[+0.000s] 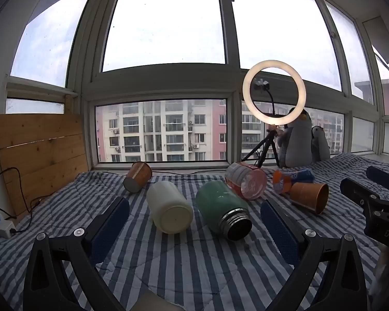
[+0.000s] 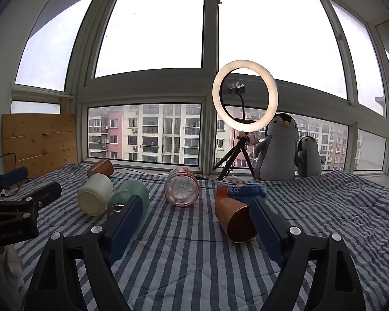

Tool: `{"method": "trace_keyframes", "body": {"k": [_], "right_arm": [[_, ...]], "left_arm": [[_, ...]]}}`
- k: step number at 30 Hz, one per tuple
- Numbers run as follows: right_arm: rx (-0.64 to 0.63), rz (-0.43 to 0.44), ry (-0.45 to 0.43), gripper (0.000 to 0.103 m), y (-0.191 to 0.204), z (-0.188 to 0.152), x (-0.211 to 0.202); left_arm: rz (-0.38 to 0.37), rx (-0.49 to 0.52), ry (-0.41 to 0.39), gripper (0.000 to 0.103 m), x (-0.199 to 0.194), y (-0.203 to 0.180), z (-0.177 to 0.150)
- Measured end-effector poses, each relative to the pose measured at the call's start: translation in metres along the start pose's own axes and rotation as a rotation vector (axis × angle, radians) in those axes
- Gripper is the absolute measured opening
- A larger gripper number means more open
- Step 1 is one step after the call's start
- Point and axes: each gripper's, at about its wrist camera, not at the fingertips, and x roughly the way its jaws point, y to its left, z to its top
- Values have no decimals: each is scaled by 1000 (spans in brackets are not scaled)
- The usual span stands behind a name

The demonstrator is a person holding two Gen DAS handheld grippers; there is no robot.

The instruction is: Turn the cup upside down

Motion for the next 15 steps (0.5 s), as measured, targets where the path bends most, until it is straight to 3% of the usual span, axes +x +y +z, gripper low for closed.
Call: {"method": "trace_keyframes", "body": {"k": [15], "right_arm": [[1, 0, 1, 82, -1, 0, 0]], "left_arm": [[-2, -4, 5, 102, 0, 0, 0]]}}
